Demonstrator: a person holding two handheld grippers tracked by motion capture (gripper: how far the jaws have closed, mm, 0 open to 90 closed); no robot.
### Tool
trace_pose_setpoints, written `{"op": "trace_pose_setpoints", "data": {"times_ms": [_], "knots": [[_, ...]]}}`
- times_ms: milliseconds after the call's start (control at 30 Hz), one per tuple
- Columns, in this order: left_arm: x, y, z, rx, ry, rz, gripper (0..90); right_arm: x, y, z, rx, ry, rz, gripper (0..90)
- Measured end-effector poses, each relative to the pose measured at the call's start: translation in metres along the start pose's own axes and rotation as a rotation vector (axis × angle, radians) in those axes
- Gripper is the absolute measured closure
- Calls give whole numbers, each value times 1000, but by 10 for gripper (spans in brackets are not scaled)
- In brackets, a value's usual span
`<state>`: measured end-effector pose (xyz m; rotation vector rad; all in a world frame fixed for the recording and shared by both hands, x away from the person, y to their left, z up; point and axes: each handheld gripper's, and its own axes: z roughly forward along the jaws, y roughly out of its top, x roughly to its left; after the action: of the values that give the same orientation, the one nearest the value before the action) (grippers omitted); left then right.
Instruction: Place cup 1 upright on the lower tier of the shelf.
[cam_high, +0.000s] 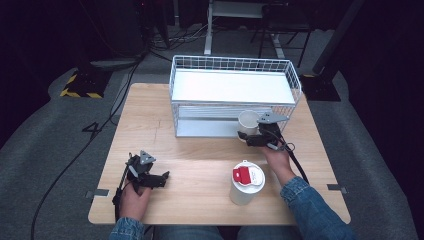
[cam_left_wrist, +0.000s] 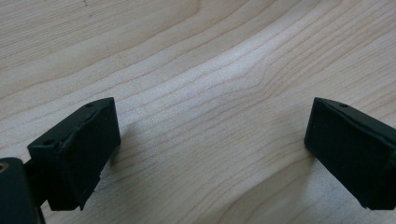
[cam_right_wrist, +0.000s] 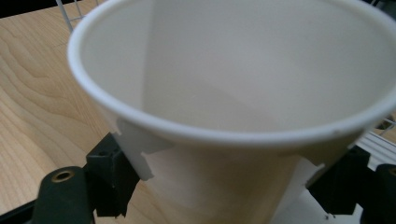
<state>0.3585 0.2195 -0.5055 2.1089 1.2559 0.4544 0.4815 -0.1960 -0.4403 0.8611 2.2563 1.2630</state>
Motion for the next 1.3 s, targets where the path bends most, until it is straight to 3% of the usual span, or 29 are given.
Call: {"op": "trace_pose_setpoints", "data": {"times_ms": [567, 1300], "knots": [[0, 0, 0, 0, 0, 0, 40, 4, 10, 29, -26, -52, 35, 222], [0, 0, 0, 0, 0, 0, 40, 7, 9, 54, -31, -70, 13, 222]]}}
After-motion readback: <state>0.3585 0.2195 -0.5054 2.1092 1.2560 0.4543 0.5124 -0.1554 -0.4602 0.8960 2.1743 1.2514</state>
